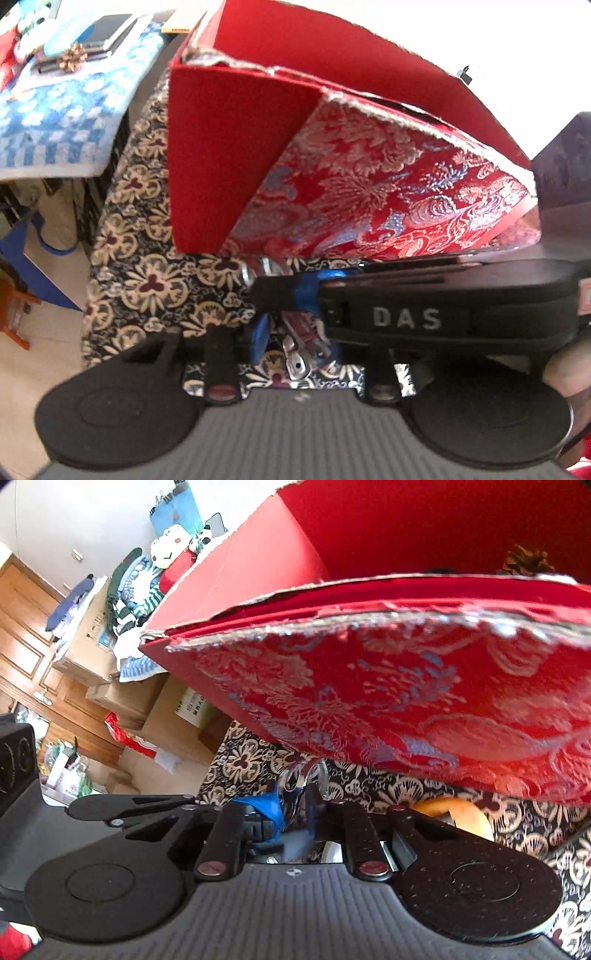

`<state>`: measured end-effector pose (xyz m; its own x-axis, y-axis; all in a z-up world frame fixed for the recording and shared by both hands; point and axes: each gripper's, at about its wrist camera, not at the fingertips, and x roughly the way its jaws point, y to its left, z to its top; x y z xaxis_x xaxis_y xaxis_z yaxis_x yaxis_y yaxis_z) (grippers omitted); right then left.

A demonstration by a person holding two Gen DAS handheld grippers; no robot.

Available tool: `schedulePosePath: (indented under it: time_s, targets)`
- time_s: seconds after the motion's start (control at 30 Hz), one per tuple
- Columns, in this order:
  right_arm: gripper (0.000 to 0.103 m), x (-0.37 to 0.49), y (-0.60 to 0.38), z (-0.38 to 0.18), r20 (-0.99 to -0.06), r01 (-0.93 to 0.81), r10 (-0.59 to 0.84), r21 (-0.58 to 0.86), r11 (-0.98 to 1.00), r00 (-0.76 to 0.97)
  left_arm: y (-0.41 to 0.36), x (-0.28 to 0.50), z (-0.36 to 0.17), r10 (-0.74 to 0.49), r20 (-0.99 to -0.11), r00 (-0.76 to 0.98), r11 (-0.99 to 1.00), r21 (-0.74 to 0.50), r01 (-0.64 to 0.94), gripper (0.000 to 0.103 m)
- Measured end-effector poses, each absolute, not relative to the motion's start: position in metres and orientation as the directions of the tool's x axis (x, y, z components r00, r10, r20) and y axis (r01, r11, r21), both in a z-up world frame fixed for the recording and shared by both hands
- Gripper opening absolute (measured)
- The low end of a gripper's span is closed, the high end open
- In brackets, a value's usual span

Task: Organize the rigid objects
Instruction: 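Close the right gripper on the silver metal clip, then lift the silver clip with the right gripper over the red box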

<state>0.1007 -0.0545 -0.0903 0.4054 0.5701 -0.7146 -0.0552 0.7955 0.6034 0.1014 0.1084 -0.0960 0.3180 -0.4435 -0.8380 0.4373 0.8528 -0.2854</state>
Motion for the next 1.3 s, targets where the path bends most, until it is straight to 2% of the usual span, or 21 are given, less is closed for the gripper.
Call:
schedulePosePath:
  time_s: [0.07, 0.4, 0.8, 0.93, 1.1, 1.3]
  targets:
    - [0.000, 0.095, -0.059, -0.086, -0.699, -0.058, 0.584, 0.619, 0.783, 0.414, 0.108, 0.097, -0.092, -0.439, -0.842, 0.315, 0.850, -0.276, 0.448, 0.008]
    - [0.000, 0.065, -0.091, -0.051, -0.630, -0.055, 0.595, 0.662, 0.747, 0.500, 0.088, 0.060, -0.050, -0.502, -0.798, 0.334, 0.785, -0.257, 0.564, 0.008]
    - [0.000, 0.072, -0.142, 0.031, -0.508, -0.126, 0.530, 0.630, 0.767, 0.679, 0.045, 0.056, 0.040, -0.661, -0.653, 0.370, 0.638, -0.229, 0.735, 0.008]
    - [0.000, 0.099, -0.153, 0.048, -0.470, -0.172, 0.521, 0.602, 0.779, 0.713, 0.025, 0.071, 0.067, -0.663, -0.612, 0.431, 0.634, -0.153, 0.759, 0.008]
    - [0.000, 0.143, -0.164, 0.045, -0.467, -0.195, 0.554, 0.617, 0.762, 0.690, 0.013, 0.109, 0.080, -0.653, -0.597, 0.466, 0.657, -0.140, 0.740, 0.008]
    - [0.000, 0.195, -0.162, 0.017, -0.527, -0.174, 0.604, 0.651, 0.739, 0.598, 0.008, 0.158, 0.059, -0.575, -0.656, 0.489, 0.718, -0.119, 0.685, 0.008]
